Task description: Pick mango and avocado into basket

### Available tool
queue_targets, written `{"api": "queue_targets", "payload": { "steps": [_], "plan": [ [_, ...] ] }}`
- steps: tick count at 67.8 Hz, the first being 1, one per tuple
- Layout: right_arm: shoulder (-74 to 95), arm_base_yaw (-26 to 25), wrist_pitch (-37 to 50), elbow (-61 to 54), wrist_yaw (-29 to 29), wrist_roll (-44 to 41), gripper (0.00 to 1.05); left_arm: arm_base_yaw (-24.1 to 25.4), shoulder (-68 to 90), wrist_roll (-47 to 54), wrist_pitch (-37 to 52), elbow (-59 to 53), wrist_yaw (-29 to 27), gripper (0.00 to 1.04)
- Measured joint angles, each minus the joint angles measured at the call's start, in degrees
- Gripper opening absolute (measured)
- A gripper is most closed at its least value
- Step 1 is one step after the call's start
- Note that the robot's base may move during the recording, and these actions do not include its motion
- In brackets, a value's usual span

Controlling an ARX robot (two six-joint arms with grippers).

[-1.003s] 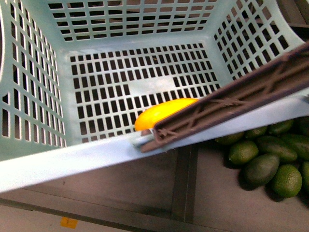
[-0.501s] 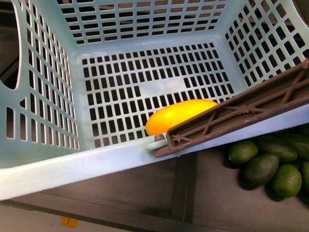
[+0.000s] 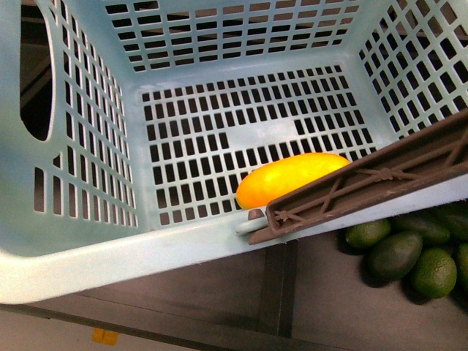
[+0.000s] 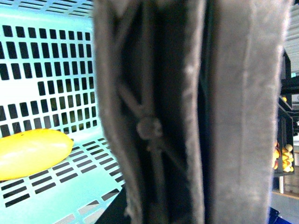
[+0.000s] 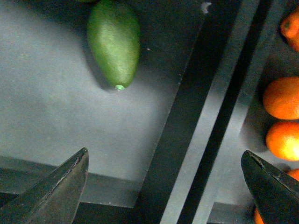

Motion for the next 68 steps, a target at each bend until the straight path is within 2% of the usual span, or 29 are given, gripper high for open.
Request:
{"api": "queue_targets", "payload": {
  "steps": [18, 68],
  "plan": [
    [8.7, 3.6, -0.4, 5.9, 1.9, 4.2, 0.96, 0.0, 0.0, 0.0, 0.0, 0.0, 0.0, 0.13],
    [25.1, 7.8, -5.0, 22.5, 0.9, 14.6, 0.96, 0.0, 0.0, 0.0, 0.0, 0.0, 0.0, 0.13]
  ]
}}
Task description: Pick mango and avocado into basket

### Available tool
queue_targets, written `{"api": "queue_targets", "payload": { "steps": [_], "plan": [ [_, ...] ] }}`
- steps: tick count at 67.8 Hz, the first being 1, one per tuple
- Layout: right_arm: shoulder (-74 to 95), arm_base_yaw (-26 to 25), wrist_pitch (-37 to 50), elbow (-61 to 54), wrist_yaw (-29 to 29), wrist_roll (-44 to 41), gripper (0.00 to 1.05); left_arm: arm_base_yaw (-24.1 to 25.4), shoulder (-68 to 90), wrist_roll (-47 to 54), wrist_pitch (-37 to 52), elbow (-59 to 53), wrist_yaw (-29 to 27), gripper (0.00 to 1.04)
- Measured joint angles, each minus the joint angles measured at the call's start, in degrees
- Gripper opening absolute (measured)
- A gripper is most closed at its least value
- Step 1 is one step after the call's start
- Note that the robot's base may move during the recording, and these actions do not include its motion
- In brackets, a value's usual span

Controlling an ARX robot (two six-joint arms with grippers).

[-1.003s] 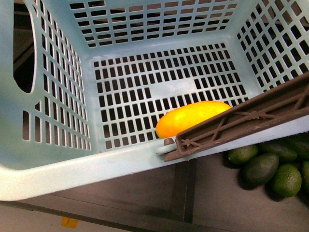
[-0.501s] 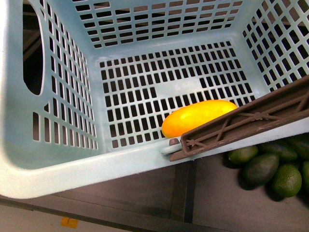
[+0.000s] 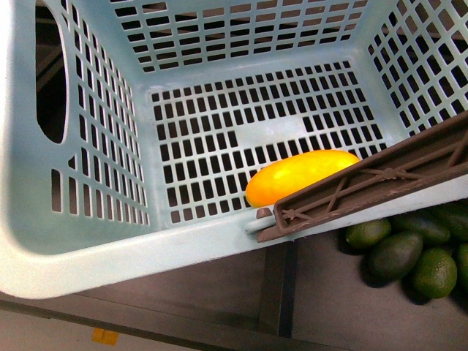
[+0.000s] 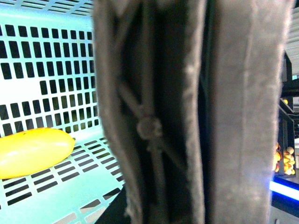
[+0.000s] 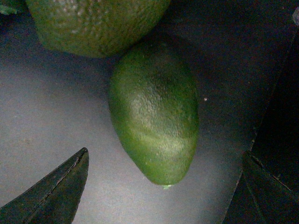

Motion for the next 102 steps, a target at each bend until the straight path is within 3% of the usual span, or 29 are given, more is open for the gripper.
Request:
{"api": "queue_targets", "payload": {
  "steps": [72, 89, 102],
  "plan": [
    [10.9, 1.9, -2.7, 11.5, 0.4, 5.5, 0.96, 0.0, 0.0, 0.0, 0.0, 0.0, 0.0, 0.13],
    [11.1, 1.9, -2.6, 11.9, 0.4, 6.2, 0.63, 0.0, 0.0, 0.0, 0.0, 0.0, 0.0, 0.13],
    [11.1, 1.9, -2.2, 11.6, 0.4, 6.6, 0.57, 0.0, 0.0, 0.0, 0.0, 0.0, 0.0, 0.13]
  ]
}}
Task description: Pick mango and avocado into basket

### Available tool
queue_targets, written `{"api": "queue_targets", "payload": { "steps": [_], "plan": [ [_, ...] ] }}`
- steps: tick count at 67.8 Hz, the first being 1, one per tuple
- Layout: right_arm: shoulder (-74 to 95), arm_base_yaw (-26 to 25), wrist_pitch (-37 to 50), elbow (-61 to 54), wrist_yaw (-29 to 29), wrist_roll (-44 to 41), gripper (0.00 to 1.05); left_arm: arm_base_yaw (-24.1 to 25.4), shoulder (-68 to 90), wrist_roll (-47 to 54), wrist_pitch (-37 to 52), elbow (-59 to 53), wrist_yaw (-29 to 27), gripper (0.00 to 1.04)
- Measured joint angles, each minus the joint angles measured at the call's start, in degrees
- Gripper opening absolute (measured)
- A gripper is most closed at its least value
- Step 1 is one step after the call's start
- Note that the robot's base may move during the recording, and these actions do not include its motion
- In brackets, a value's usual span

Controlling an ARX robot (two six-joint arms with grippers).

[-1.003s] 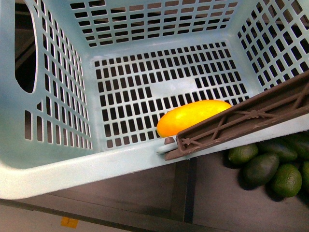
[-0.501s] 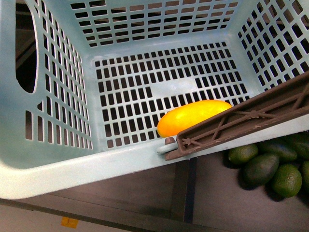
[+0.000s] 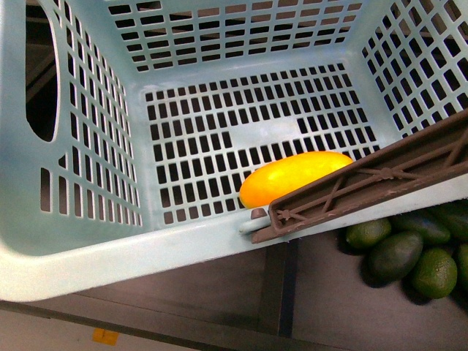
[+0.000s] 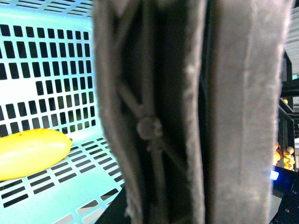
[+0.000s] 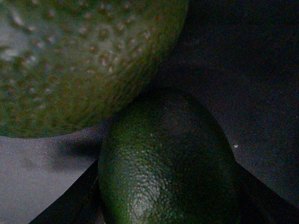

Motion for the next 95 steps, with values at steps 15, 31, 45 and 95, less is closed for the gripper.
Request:
{"api": "queue_targets", "payload": {
  "steps": [15, 31, 45, 95],
  "plan": [
    [-1.5, -0.3, 1.3, -2.7, -2.1, 0.8, 0.56, 0.0, 0.0, 0.0, 0.0, 0.0, 0.0, 0.13],
    [-9.9, -0.5, 4.7, -10.2, -8.9, 2.6, 0.56, 0.0, 0.0, 0.0, 0.0, 0.0, 0.0, 0.13],
    [-24.0, -0.3, 7.9, -19.4, -16.2, 4.3, 0.56, 0.0, 0.0, 0.0, 0.0, 0.0, 0.0, 0.13],
    [-82.6, 26.6, 5.6, -39.2, -24.6, 26.6, 0.56, 0.0, 0.0, 0.0, 0.0, 0.0, 0.0, 0.13]
  ]
}}
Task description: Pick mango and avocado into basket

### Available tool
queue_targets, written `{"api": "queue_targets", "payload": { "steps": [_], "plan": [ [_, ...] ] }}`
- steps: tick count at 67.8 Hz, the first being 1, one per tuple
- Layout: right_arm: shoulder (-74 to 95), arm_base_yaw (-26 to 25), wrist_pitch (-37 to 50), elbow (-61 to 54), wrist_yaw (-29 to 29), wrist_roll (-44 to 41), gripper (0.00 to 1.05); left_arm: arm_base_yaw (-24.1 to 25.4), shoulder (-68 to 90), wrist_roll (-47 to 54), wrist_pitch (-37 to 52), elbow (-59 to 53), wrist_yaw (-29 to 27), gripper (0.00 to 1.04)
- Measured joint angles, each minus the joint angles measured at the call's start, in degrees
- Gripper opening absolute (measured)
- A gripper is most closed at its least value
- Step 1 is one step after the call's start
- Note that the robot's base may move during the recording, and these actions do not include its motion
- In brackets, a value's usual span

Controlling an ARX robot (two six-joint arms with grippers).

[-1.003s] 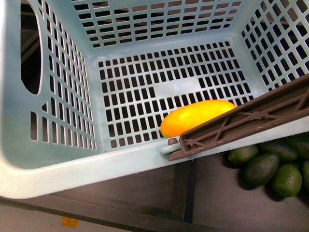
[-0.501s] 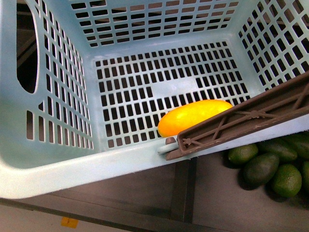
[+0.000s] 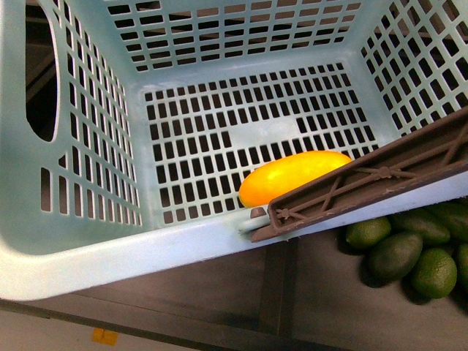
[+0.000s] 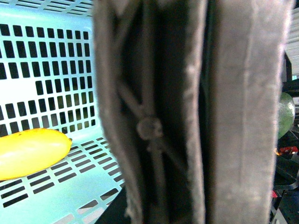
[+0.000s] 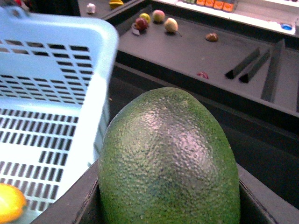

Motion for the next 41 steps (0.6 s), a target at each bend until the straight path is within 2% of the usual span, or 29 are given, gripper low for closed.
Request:
{"api": "queue_targets", "payload": {
  "steps": [12, 21, 22, 24, 30, 33, 41],
  "plan": [
    [-0.3, 13.2, 3.9, -0.6, 9.1, 3.6, 0.56, 0.0, 0.0, 0.0, 0.0, 0.0, 0.0, 0.13],
    [1.0, 19.0, 4.9, -0.5, 13.4, 3.8, 0.56, 0.0, 0.0, 0.0, 0.0, 0.0, 0.0, 0.13],
    [1.4, 22.9, 4.9, -0.5, 20.5, 6.1, 0.96, 0.0, 0.1, -0.3, 0.0, 0.0, 0.0, 0.13],
    [1.0, 22.7, 4.6, -0.5, 21.1, 6.6, 0.96, 0.0, 0.1, -0.3, 0.0, 0.0, 0.0, 0.13],
    [-4.3, 21.9, 9.7, -4.3, 34.2, 11.5, 0.83, 0.0, 0.1, -0.1, 0.0, 0.0, -0.1, 0.13],
    [-7.4, 21.0, 12.2, -6.6, 37.9, 12.9, 0.76, 0.0, 0.1, 0.0, 0.0, 0.0, 0.0, 0.13],
    [-14.9, 18.8, 16.2, -15.3, 37.4, 15.4, 0.49, 0.1, 0.1, 0.3, 0.0, 0.0, -0.6, 0.13]
  ]
}}
